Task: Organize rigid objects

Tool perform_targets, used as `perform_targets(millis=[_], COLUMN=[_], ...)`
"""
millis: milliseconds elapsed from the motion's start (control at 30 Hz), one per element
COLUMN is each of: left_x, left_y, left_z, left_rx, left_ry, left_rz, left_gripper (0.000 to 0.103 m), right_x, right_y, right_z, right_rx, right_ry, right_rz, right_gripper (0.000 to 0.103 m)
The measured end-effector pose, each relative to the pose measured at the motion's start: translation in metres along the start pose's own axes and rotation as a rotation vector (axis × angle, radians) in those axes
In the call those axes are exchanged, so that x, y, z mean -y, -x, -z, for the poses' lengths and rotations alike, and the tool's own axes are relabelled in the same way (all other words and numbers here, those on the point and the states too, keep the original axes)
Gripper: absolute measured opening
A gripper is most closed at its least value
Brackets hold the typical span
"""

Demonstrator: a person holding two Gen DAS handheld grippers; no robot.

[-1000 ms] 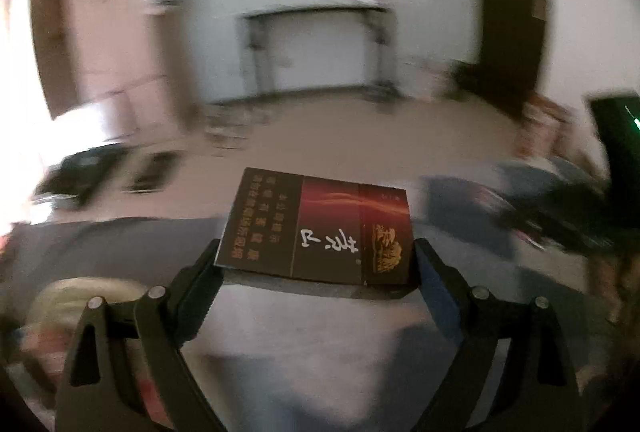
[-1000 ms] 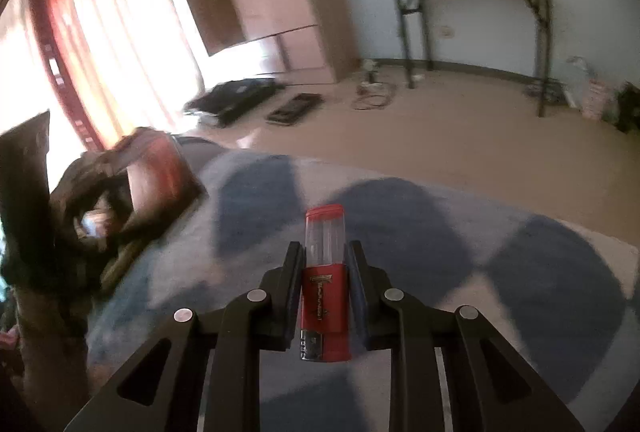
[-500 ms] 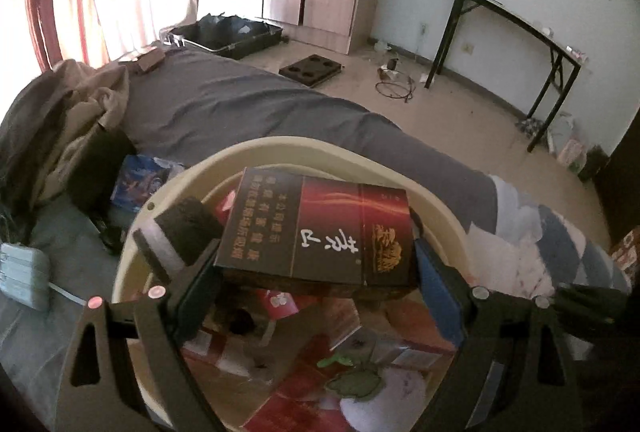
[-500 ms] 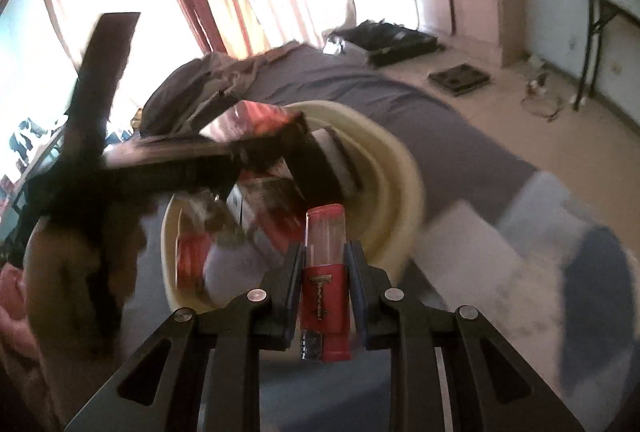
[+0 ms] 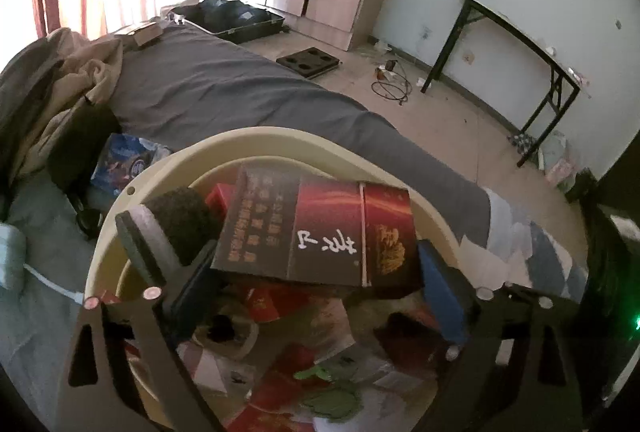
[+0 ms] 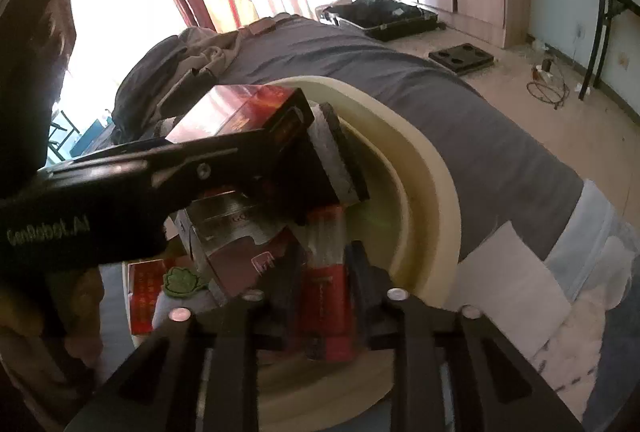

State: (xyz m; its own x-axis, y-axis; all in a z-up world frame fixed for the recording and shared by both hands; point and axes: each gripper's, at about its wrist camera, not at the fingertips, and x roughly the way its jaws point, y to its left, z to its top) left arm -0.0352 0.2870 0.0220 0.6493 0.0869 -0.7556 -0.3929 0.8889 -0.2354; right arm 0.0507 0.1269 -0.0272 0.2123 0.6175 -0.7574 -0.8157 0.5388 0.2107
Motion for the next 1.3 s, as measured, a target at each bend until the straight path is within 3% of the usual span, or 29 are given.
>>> perform_targets(millis=[133, 167, 233, 367, 500, 567, 633, 733, 967, 1067, 1200, 1300], left_x=[0.009, 0.015, 0.024, 0.054, 0.096, 0.100, 0.094, 0.089, 0.093, 0.076, 0.055, 0.052], left_y=[0.030, 0.038, 0.046, 0.052, 0.050, 0.059, 0.067, 0.071, 0.067, 0.051, 0.025, 0.017], left_z=[-0.004, -0.004, -0.005, -0.002, 0.014, 0.027, 0.044, 0.078, 0.164, 0.195, 0.183, 0.176], left_rx=[0.095, 0.117, 0.137, 0.173, 0.201, 0.240, 0.264, 0.234, 0.214, 0.144, 0.063, 0.070], left_ry=[0.008, 0.003, 0.000, -0.005, -0.129, -0.114, -0.079, -0.107, -0.270, -0.304, -0.202, -0.141], left_rz=[0.015, 0.014, 0.019, -0.002, -0.061, -0.067, -0.067, -0.045, -0.261, -0.276, -0.268, -0.347], left_gripper=[0.103, 0.103, 0.103, 0.103, 0.103, 0.103, 0.103, 0.103, 0.103, 0.103, 0.103, 0.103], right_x=[0.001, 0.002, 0.005, 0.024, 0.049, 0.055, 0.057, 0.061, 0.056, 0.045, 0.032, 0.027], right_y=[0.023, 0.033, 0.055, 0.092, 0.103, 0.101, 0.098, 0.098, 0.071, 0.059, 0.037, 0.033], right_z=[0.006, 0.008, 0.016, 0.047, 0.080, 0.084, 0.090, 0.095, 0.093, 0.096, 0.097, 0.093], right_rx=[0.076, 0.099, 0.150, 0.179, 0.143, 0.110, 0.096, 0.113, 0.065, 0.022, -0.030, -0.023], right_ry=[-0.018, -0.021, -0.012, 0.070, 0.166, 0.194, 0.211, 0.232, 0.286, 0.346, 0.408, 0.413], right_rz=[-0.023, -0.027, -0.037, 0.026, 0.104, 0.104, 0.029, -0.057, -0.019, -0.009, 0.058, 0.051], right_gripper=[0.086, 0.089, 0.103, 0.103, 0.103, 0.103, 0.103, 0.103, 0.103, 0.103, 0.103, 0.103])
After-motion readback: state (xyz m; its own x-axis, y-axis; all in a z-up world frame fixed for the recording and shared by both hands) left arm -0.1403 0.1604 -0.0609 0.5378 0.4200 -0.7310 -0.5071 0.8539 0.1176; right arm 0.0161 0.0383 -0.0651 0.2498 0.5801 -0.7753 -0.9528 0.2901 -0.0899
